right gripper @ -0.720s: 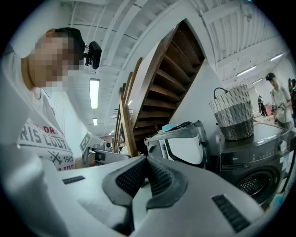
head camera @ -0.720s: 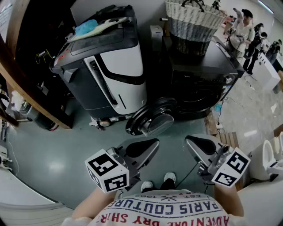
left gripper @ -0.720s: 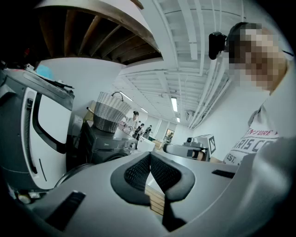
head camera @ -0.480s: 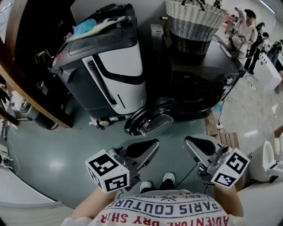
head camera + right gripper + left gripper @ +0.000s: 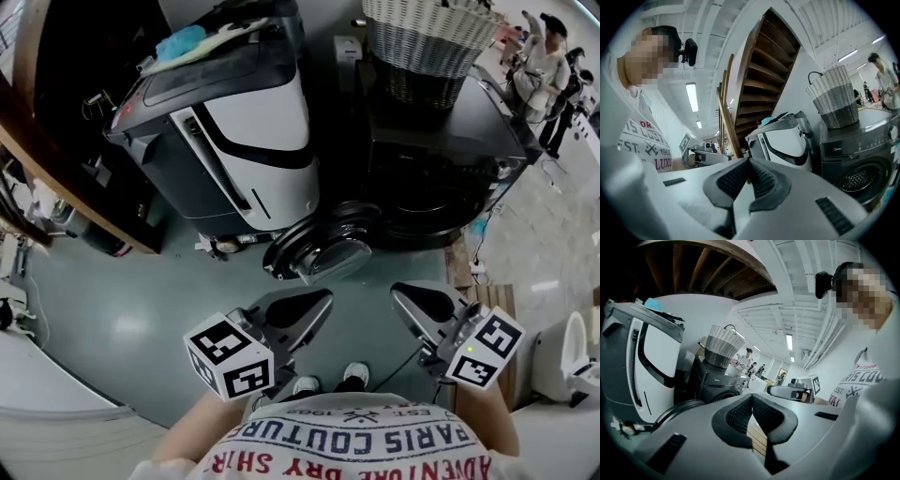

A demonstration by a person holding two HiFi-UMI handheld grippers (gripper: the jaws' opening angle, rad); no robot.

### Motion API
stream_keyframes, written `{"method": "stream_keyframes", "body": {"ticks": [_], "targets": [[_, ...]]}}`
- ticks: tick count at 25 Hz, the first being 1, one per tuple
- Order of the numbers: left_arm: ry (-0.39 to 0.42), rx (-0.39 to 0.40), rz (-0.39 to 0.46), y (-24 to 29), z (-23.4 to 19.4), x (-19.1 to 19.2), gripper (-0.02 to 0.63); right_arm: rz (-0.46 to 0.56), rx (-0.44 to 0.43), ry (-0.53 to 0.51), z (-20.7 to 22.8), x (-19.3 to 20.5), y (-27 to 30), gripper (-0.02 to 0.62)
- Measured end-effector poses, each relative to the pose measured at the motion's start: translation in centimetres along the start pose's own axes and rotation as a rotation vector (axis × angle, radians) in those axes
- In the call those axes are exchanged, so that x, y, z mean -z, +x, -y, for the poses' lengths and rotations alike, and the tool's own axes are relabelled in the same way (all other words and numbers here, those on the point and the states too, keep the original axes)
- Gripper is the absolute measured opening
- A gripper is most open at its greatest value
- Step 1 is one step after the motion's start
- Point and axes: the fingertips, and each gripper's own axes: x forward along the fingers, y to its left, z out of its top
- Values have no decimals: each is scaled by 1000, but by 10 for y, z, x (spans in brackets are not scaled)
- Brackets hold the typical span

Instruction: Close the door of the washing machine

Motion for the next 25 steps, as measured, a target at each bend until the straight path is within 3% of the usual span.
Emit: {"method": "stream_keyframes", "body": {"ticks": [10, 20, 25], "targets": [[-124, -138, -10, -5, -71, 51, 25, -118, -86, 114, 34, 53, 37, 23], [-69, -249, -173, -18, -220, 96, 25, -198, -23, 204, 63, 77, 104, 23], [3, -275, -292, -14, -293, 123, 25, -213, 43, 248, 82, 81, 135, 23]]}}
